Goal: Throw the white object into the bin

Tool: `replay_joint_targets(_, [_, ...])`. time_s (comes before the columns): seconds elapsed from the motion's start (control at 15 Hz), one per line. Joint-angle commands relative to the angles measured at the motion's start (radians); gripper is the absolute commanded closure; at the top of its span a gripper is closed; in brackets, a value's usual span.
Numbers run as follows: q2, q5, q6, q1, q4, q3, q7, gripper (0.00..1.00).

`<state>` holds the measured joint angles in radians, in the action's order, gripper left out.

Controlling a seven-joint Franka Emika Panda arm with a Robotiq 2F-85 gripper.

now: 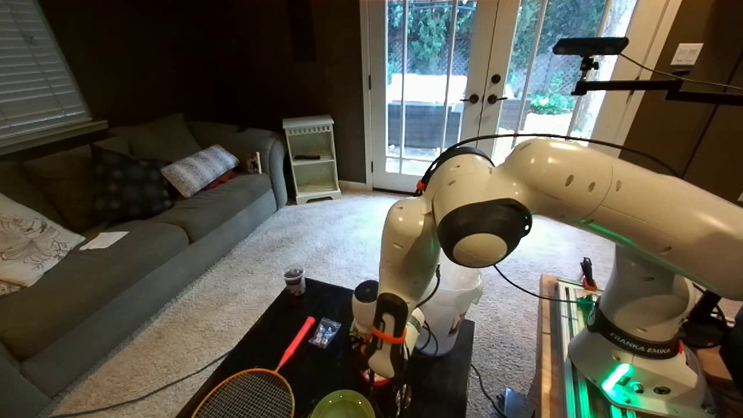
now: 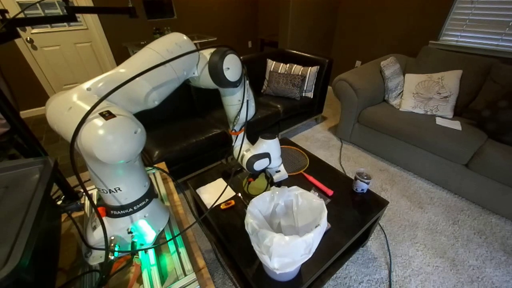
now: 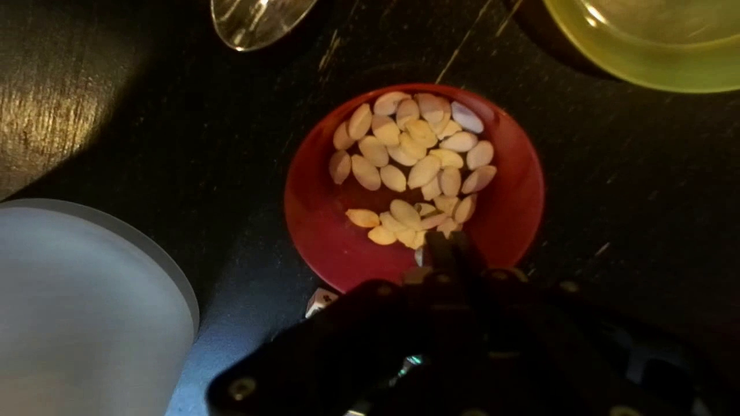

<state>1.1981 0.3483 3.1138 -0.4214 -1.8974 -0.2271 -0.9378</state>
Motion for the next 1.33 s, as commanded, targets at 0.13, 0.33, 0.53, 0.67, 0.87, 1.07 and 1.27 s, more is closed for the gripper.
replay_joint_targets(0.13, [-0.082,0.019,0.072,0.011,-0.107,0.027,0.098,0.96])
replay_joint_targets(0.33, [-0.143,0.022,0.093,0.020,-0.180,0.044,0.136,0.96])
replay_joint_targets(0.53, [-0.164,0.019,0.104,0.008,-0.203,0.037,0.147,0.99])
replay_joint_targets(0.67, [-0.207,0.022,0.152,-0.017,-0.253,0.014,0.161,0.99])
replay_joint_targets(0.87, [-0.272,0.029,0.233,-0.024,-0.332,0.002,0.215,0.99])
replay_joint_targets(1.07, [-0.355,0.041,0.331,0.012,-0.426,0.037,0.287,0.99])
replay_joint_targets(1.27, [-0.455,0.030,0.404,0.066,-0.523,0.096,0.367,0.99])
